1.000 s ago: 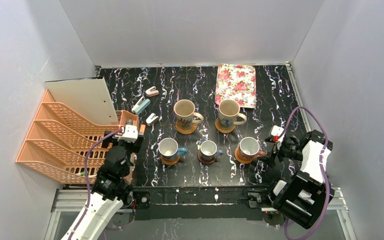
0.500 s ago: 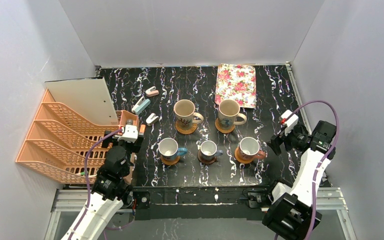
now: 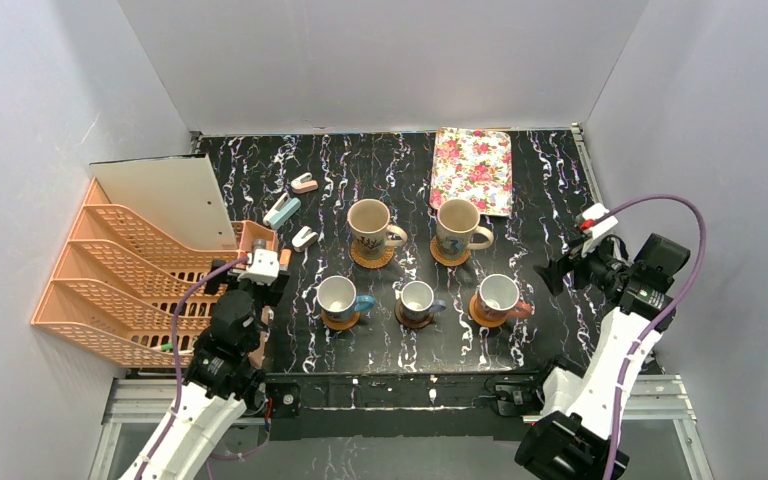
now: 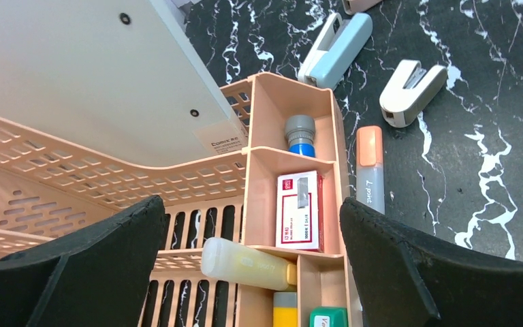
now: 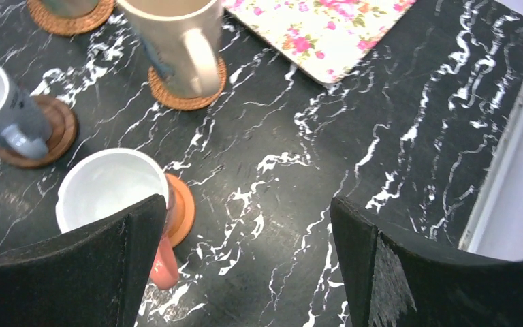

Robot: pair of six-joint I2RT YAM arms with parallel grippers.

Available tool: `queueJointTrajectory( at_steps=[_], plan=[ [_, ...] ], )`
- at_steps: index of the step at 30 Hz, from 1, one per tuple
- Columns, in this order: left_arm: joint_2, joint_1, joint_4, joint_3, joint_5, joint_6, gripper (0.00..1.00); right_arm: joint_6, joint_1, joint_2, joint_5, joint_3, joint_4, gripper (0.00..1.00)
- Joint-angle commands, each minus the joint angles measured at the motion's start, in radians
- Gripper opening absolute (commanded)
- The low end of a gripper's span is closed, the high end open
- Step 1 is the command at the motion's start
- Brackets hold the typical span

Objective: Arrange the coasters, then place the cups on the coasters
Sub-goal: Reset both arms

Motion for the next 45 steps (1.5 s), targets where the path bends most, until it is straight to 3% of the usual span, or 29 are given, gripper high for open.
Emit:
queueJointTrajectory(
  at_steps=[1,4,9,11,13,16,23,29,33,38,45],
  plan=[
    [0.110,0.005,0.026,0.039,0.033,0.053,0.98,0.285,0.007,0.035,0.080,0.071,0.218,0.98],
    [0.249,0.005,0.052,0.088,0.039,0.044,0.98,0.345,0.108,0.138,0.175,0.180,0.169,0.98],
    [0.360,0.003,0.068,0.147,0.074,0.003,0.98,0.474,0.653,0.216,0.668,0.199,0.279,0.98],
    [0.339,0.003,0.069,0.156,0.071,0.013,0.98,0.510,0.813,0.249,0.738,0.245,0.259,0.98],
    [0.301,0.003,0.047,0.176,0.062,0.026,0.98,0.530,0.876,0.252,0.740,0.280,0.239,0.98],
    [0.208,0.004,-0.036,0.241,0.065,0.022,0.98,0.533,0.886,0.163,0.681,0.272,0.242,0.98],
    [-0.059,0.005,-0.299,0.358,0.264,0.018,0.98,0.464,0.885,-0.253,0.509,0.161,0.172,0.98],
    [-0.135,0.006,-0.487,0.441,0.444,0.006,0.98,0.478,0.886,-0.595,0.543,0.103,0.160,0.98],
    [-0.173,0.006,-0.542,0.436,0.510,0.030,0.98,0.556,0.896,-0.635,0.507,0.162,0.080,0.98],
    [-0.217,0.006,-0.509,0.418,0.427,-0.011,0.98,0.623,0.896,-0.722,0.504,0.158,0.050,0.98],
    [-0.220,0.006,-0.506,0.386,0.415,-0.004,0.98,0.657,0.896,-0.740,0.564,0.161,0.064,0.98]
  ],
)
